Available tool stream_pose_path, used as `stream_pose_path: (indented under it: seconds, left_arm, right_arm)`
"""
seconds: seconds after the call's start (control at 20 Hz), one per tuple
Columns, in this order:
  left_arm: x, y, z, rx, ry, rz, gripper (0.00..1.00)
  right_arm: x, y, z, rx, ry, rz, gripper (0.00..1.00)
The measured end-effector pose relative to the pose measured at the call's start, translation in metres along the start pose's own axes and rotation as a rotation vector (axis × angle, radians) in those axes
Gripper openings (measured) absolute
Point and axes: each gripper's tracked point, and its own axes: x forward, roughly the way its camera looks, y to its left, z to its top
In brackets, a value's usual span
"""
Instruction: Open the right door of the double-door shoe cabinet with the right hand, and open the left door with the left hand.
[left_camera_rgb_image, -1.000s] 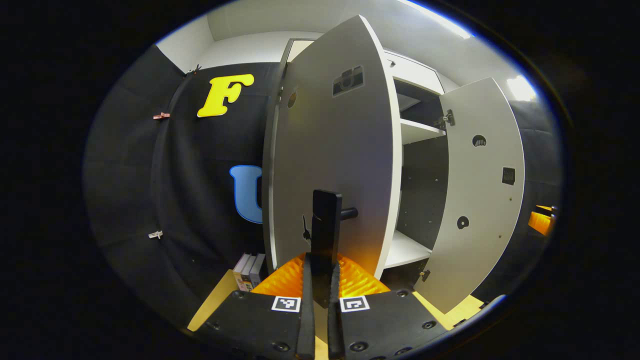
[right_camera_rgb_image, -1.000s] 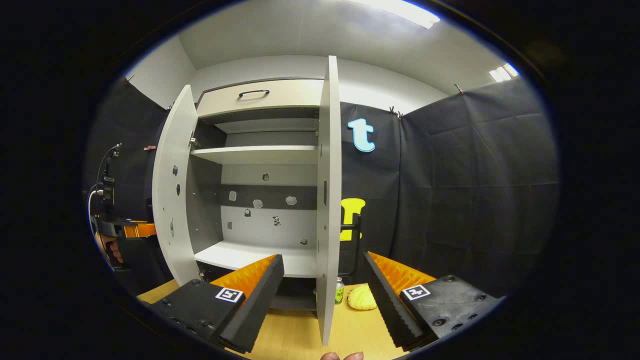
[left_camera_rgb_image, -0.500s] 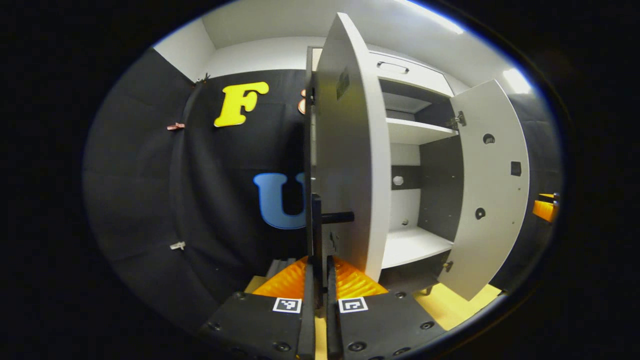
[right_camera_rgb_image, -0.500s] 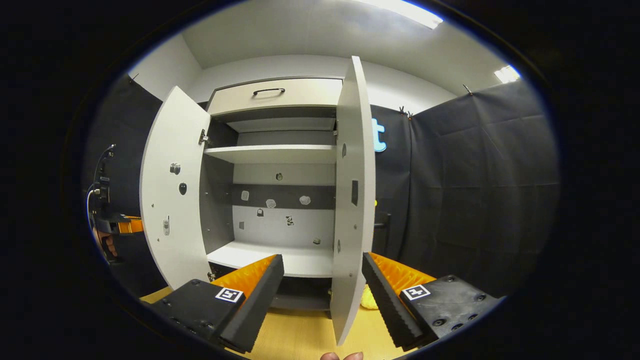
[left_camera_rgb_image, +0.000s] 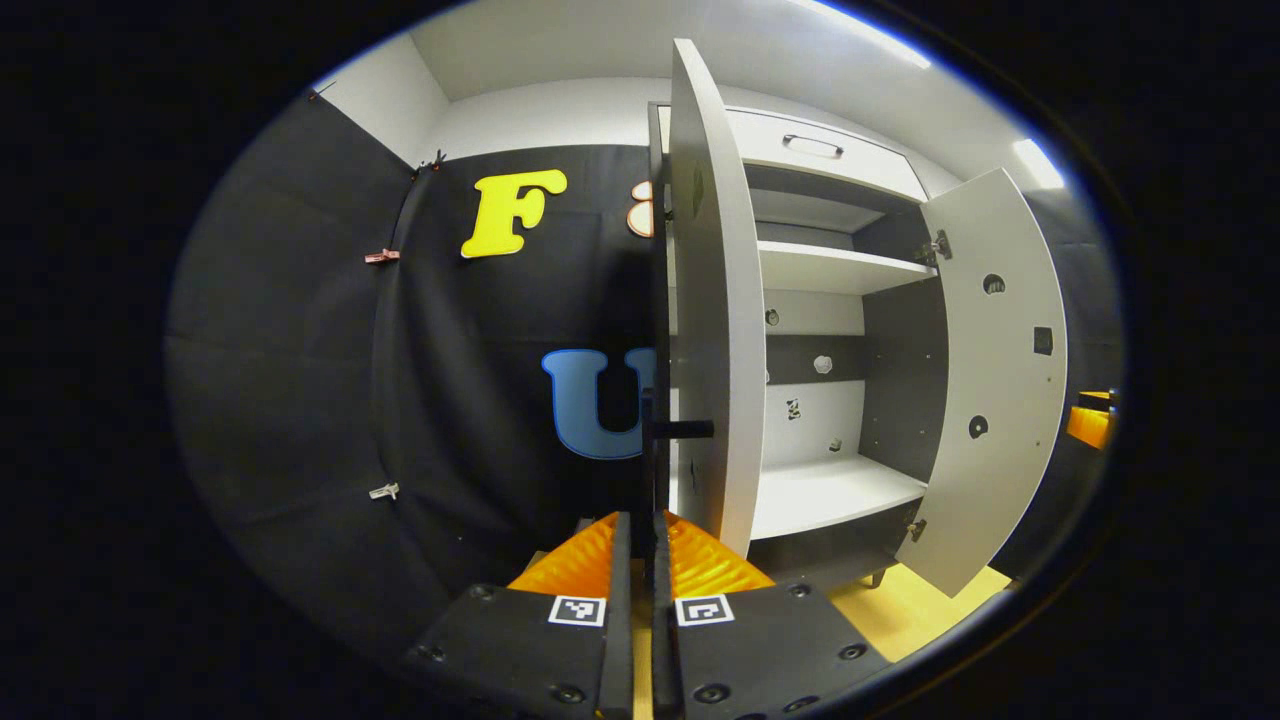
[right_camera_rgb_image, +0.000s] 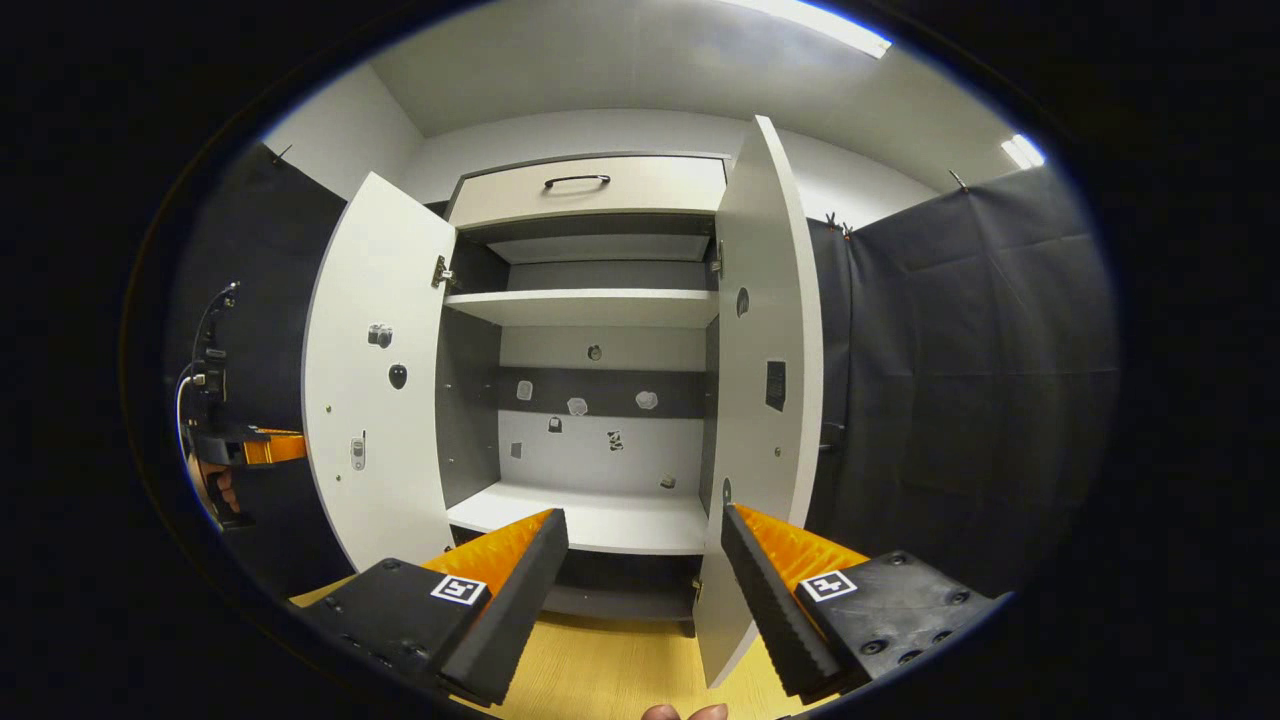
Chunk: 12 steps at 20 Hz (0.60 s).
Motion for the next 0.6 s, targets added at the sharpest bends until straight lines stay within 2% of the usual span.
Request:
stream_pose_path:
  seconds: [0.3,0.4,0.5,0.6]
  left_arm:
    - [-0.023,-0.012,0.002,-0.013,-0.001,0.022,0.11]
    - [-0.034,-0.022,0.008,-0.003,-0.019,0.018,0.19]
    - [-0.042,-0.034,0.013,-0.001,-0.034,0.012,0.31]
    - [-0.051,-0.050,0.017,-0.004,-0.040,-0.005,0.53]
  right_arm:
    - [-0.002,-0.013,0.001,0.040,0.004,-0.016,0.98]
    - [-0.002,-0.016,0.000,0.054,0.007,-0.016,0.98]
    - [-0.001,-0.017,0.000,0.055,0.006,-0.015,0.98]
    - [0.000,-0.020,0.001,0.054,0.002,-0.013,0.98]
